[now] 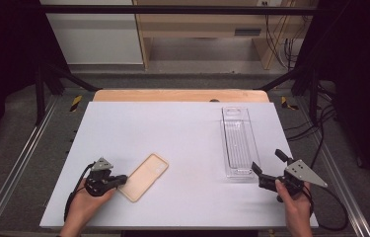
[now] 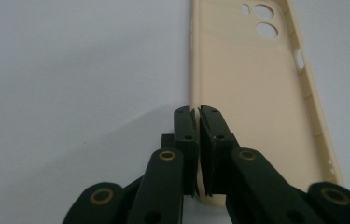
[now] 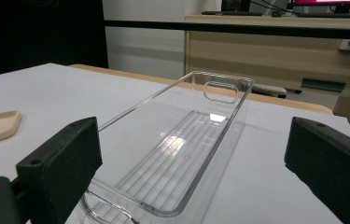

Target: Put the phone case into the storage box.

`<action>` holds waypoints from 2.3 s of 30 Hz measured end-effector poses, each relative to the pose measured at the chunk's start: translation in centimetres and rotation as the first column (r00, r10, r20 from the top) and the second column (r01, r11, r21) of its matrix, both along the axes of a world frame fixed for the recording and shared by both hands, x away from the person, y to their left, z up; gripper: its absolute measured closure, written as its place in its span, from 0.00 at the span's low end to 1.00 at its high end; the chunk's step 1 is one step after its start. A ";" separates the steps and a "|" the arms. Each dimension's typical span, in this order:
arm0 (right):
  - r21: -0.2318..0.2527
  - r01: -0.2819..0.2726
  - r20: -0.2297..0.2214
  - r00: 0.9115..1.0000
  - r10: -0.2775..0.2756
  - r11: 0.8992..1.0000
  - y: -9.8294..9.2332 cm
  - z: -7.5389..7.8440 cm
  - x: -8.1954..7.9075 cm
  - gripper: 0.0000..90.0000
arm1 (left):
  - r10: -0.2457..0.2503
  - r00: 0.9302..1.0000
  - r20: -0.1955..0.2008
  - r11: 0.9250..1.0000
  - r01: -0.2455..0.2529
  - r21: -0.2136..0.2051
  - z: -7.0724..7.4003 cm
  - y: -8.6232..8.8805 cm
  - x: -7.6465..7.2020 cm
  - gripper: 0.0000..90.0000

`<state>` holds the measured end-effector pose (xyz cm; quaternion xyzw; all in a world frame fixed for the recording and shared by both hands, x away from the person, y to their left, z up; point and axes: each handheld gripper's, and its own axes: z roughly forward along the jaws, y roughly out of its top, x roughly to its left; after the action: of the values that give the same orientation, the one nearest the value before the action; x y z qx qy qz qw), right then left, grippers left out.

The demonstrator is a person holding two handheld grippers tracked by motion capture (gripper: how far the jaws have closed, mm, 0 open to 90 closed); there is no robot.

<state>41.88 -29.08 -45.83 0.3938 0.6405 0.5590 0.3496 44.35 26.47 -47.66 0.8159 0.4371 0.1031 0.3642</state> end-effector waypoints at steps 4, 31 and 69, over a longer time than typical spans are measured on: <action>0.001 0.002 0.006 1.000 -0.002 1.000 0.0 0.1 -0.1 0.05 | -0.005 1.000 0.022 1.000 0.004 0.005 -0.1 0.0 -0.2 0.97; -0.012 0.028 0.018 0.999 -0.028 1.000 0.9 0.9 -0.3 0.04 | -0.031 0.923 0.383 0.998 0.049 -0.038 2.4 -3.1 -1.6 0.98; -0.096 -0.068 -0.181 0.982 0.050 0.993 13.5 6.6 2.9 0.06 | -0.075 0.857 0.509 0.993 0.110 -0.039 3.0 -8.5 -3.1 0.98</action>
<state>44.75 -15.56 -39.20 0.4048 0.7083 0.4982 0.2936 41.27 17.93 -44.62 0.7675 0.2896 0.2814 0.4979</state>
